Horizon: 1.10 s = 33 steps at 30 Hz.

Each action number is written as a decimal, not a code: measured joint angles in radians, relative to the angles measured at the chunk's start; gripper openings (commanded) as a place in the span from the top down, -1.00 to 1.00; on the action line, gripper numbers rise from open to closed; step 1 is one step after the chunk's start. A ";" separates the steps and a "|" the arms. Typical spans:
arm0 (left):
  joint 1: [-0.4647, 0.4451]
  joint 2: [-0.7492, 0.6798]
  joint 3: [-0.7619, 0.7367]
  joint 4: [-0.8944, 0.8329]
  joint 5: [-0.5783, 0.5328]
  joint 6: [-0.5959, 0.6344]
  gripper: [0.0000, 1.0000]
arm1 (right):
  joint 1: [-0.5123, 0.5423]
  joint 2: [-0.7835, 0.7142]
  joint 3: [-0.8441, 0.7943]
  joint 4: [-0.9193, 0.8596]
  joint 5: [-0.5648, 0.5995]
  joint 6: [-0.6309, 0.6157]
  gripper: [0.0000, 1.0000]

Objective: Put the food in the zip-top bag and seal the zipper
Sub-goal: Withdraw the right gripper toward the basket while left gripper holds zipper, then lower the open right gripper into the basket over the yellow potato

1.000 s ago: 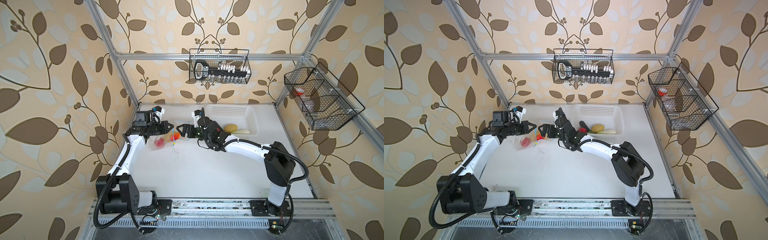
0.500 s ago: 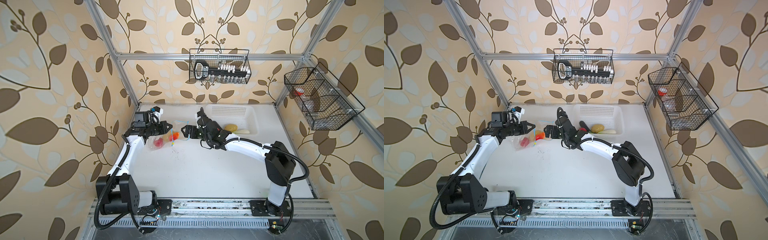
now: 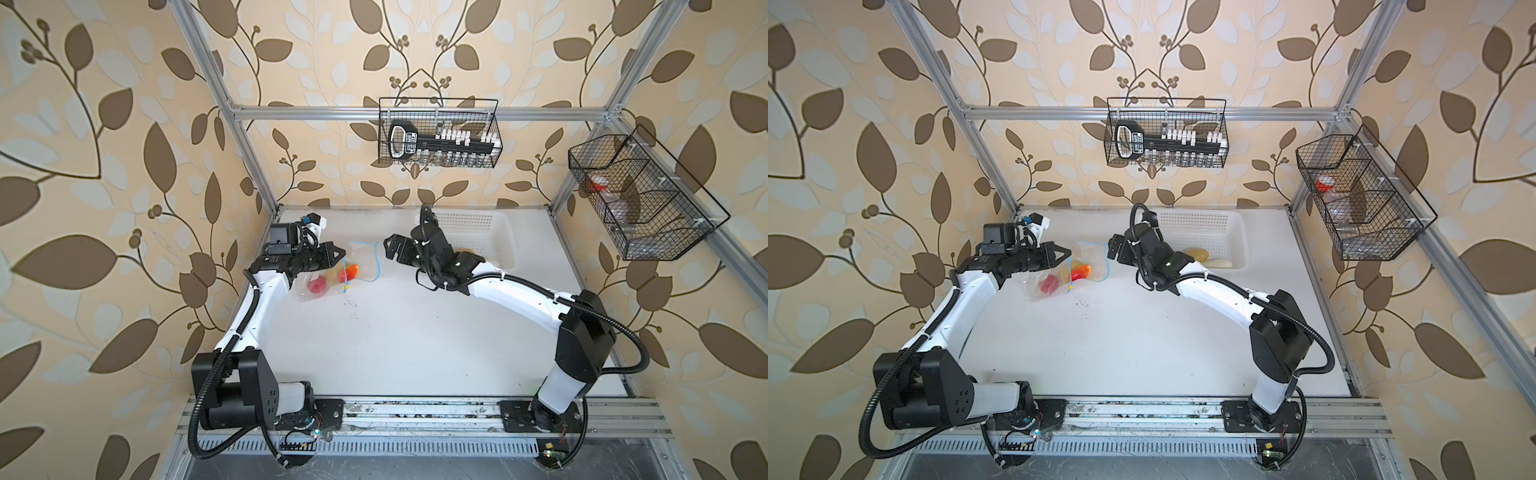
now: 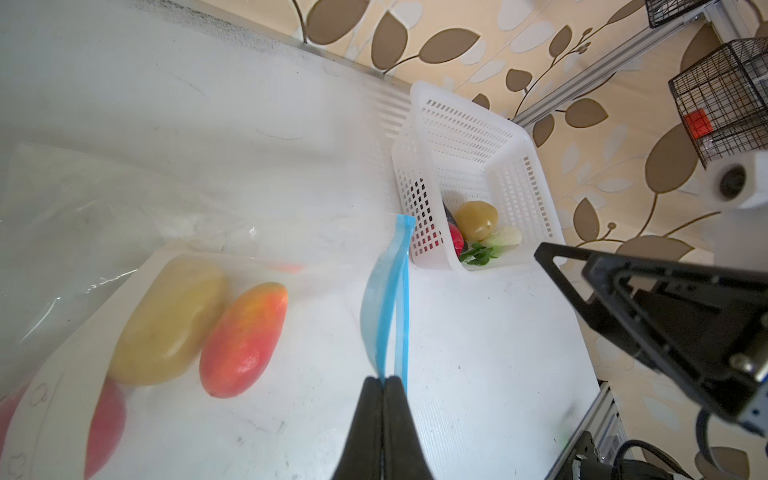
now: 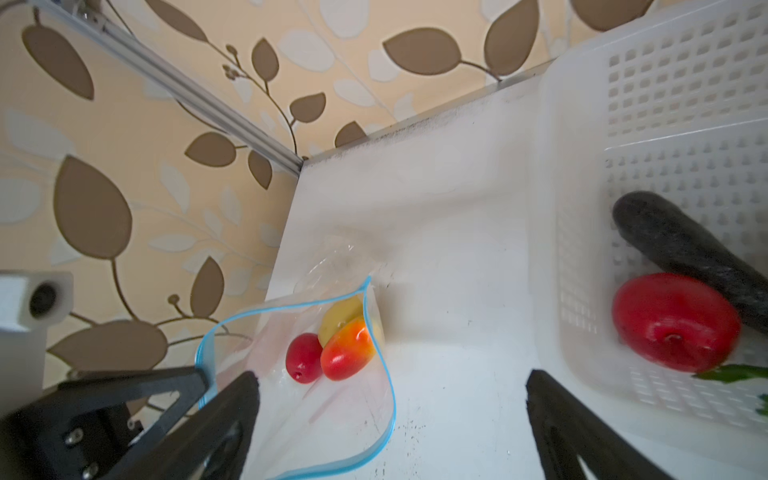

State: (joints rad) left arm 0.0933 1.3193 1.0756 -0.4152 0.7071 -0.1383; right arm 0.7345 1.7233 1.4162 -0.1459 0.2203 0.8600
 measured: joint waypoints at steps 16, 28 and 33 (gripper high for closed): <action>0.026 -0.015 -0.002 0.001 -0.012 0.005 1.00 | -0.236 -0.005 -0.010 -0.156 -0.096 -0.009 -1.00; 0.033 -0.015 -0.002 0.001 -0.021 0.006 1.00 | -0.320 0.073 0.090 -0.373 -0.120 -0.061 -1.00; 0.033 -0.015 -0.002 0.001 -0.025 0.005 1.00 | -0.353 0.079 0.092 -0.404 -0.120 -0.060 -1.00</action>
State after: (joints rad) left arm 0.1261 1.3045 1.0733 -0.4141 0.6823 -0.1337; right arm 0.3817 1.8019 1.5078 -0.5503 0.1005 0.8005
